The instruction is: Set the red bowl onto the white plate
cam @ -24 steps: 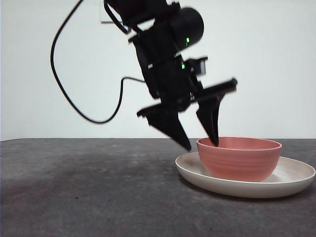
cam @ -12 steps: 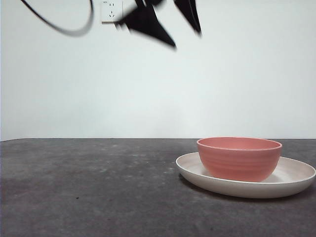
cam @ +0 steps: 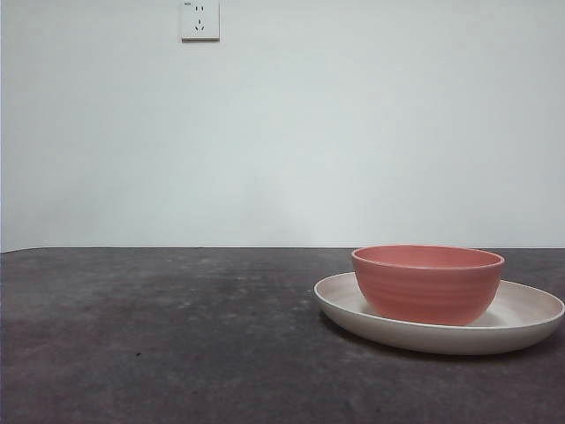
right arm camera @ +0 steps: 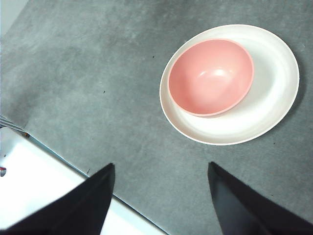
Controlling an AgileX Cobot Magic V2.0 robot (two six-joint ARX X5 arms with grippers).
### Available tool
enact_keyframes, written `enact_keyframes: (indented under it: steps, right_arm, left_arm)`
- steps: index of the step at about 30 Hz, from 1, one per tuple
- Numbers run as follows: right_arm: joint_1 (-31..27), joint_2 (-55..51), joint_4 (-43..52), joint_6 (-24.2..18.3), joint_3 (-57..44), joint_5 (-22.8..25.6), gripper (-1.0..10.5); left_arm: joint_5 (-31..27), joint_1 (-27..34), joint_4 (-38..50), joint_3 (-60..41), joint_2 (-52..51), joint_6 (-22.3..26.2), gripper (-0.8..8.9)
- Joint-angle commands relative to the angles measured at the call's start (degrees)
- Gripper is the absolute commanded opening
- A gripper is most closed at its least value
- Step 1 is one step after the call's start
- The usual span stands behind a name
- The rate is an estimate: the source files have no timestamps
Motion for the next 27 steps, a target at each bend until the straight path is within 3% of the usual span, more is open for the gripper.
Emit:
enact_keyframes:
  steps: [1, 8, 14, 18, 27]
  right_arm:
    - [0.11, 0.37, 0.28, -0.24, 1.05, 0.15, 3.0]
    - [0.11, 0.39, 0.28, -0.24, 1.03, 0.15, 3.0]
    - [0.11, 0.44, 0.04, -0.24, 1.01, 0.15, 3.0]
    - [0.11, 0.44, 0.04, -0.13, 0.98, 0.33, 3.0]
    - [-0.39, 3.41, 1.75, 1.44, 0.90, 8.11, 3.0]
  left_arm:
    - [1.14, 0.00, 0.02, -5.11, -4.37, 1.79, 2.81]
    - [12.70, 0.00, -0.70, -18.01, -13.70, 2.71, 2.81]
    - [21.40, -0.07, -0.79, -22.27, -16.79, 2.91, 2.79]
    - [21.75, -0.09, -1.79, -22.32, -16.76, 2.97, 2.79]
    - [21.75, -0.09, -1.92, -22.32, -16.76, 3.19, 2.80]
